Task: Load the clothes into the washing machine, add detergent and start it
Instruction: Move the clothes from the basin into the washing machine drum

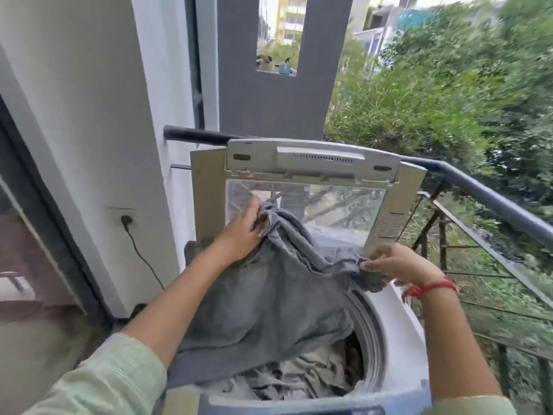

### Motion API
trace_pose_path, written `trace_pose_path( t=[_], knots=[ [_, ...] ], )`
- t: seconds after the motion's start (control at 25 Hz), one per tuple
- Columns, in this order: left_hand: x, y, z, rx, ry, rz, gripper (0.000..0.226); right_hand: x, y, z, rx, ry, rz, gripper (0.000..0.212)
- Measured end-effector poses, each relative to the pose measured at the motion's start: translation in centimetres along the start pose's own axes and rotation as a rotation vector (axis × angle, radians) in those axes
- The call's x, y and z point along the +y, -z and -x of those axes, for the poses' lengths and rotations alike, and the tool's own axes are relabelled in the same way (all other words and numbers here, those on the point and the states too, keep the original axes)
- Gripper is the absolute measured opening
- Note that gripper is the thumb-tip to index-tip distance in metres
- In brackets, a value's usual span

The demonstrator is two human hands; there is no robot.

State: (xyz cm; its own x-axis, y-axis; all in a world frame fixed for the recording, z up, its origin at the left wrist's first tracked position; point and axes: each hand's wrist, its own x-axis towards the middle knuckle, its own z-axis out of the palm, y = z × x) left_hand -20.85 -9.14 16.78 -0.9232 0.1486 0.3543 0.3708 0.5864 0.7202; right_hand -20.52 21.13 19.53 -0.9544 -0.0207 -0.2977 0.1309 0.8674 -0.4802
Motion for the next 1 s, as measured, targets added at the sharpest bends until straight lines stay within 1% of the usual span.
trace_pose_path(
  t=[0.04, 0.08, 0.12, 0.16, 0.2, 0.24, 0.28, 0.32, 0.36, 0.4, 0.48, 0.52, 0.56, 0.6, 0.64, 0.68, 0.72, 0.76, 0.84, 0.92, 1.0],
  knots=[
    [0.0, -0.2, 0.1, -0.108, 0.007, -0.066, 0.014, -0.2, -0.5, -1.0, 0.048, 0.055, 0.007, 0.043],
    [0.2, -0.3, 0.4, -0.212, 0.012, -0.12, 0.015, -0.7, -1.1, -1.9, 0.052, 0.135, -0.015, 0.06],
    [0.3, -0.4, 0.7, -0.302, 0.01, -0.174, 0.017, -1.6, -2.0, -2.7, 0.008, 0.238, -0.047, 0.076],
    [0.4, -0.5, 1.0, -0.37, 0.004, -0.228, 0.018, -2.6, -3.1, -3.4, -0.087, 0.337, -0.07, 0.09],
    [0.7, -0.6, 1.3, -0.416, -0.007, -0.265, 0.019, -3.8, -4.7, -3.9, -0.208, 0.417, -0.069, 0.098],
    [0.9, -0.5, 1.5, -0.444, -0.015, -0.278, 0.02, -4.9, -6.6, -4.3, -0.337, 0.485, -0.079, 0.097],
    [1.1, -0.4, 1.6, -0.452, -0.021, -0.275, 0.021, -5.7, -8.4, -4.6, -0.45, 0.552, -0.103, 0.085],
    [0.9, -0.1, 1.7, -0.451, -0.015, -0.274, 0.024, -6.2, -10.2, -5.0, -0.497, 0.611, -0.14, 0.066],
    [0.7, 0.3, 1.8, -0.446, -0.004, -0.286, 0.028, -6.2, -11.7, -5.5, -0.467, 0.647, -0.201, 0.046],
    [0.3, 0.8, 1.7, -0.433, 0.013, -0.311, 0.033, -6.0, -12.4, -6.0, -0.39, 0.657, -0.275, 0.032],
    [-0.9, 2.1, 1.5, -0.431, 0.101, -0.404, 0.046, -5.5, -12.0, -6.6, -0.209, 0.638, -0.387, 0.017],
    [-1.4, 2.6, 1.3, -0.472, 0.168, -0.481, 0.055, -5.2, -11.1, -6.7, -0.117, 0.639, -0.403, 0.012],
    [-2.0, 3.0, 1.0, -0.528, 0.23, -0.579, 0.061, -5.1, -10.0, -6.6, -0.046, 0.641, -0.417, 0.014],
    [-2.6, 3.1, 0.8, -0.563, 0.266, -0.673, 0.058, -4.9, -8.7, -6.4, 0.002, 0.644, -0.433, 0.016],
    [-3.3, 2.9, 0.5, -0.549, 0.263, -0.708, 0.044, -4.8, -7.5, -6.1, 0.031, 0.653, -0.46, 0.017],
    [-3.8, 2.5, 0.4, -0.494, 0.224, -0.662, 0.027, -4.7, -6.3, -5.4, 0.041, 0.668, -0.47, 0.018],
    [-4.3, 2.1, 0.4, -0.44, 0.184, -0.565, 0.015, -4.2, -5.3, -5.0, 0.035, 0.685, -0.468, 0.02],
    [-4.6, 1.8, 0.5, -0.408, 0.159, -0.458, 0.01, -3.5, -4.6, -4.7, 0.02, 0.695, -0.459, 0.023],
    [-4.7, 1.5, 0.8, -0.405, 0.156, -0.248, 0.019, -1.3, -3.5, -4.3, 0.009, 0.654, -0.447, 0.035],
    [-3.8, 1.4, 0.8, -0.39, 0.151, -0.095, 0.029, 0.5, -2.7, -3.8, 0.006, 0.588, -0.491, 0.049],
    [-1.6, 1.0, -0.3, -0.309, 0.079, 0.008, 0.022, 1.3, -1.5, -3.3, 0.064, 0.588, -0.622, 0.044]
  ],
)
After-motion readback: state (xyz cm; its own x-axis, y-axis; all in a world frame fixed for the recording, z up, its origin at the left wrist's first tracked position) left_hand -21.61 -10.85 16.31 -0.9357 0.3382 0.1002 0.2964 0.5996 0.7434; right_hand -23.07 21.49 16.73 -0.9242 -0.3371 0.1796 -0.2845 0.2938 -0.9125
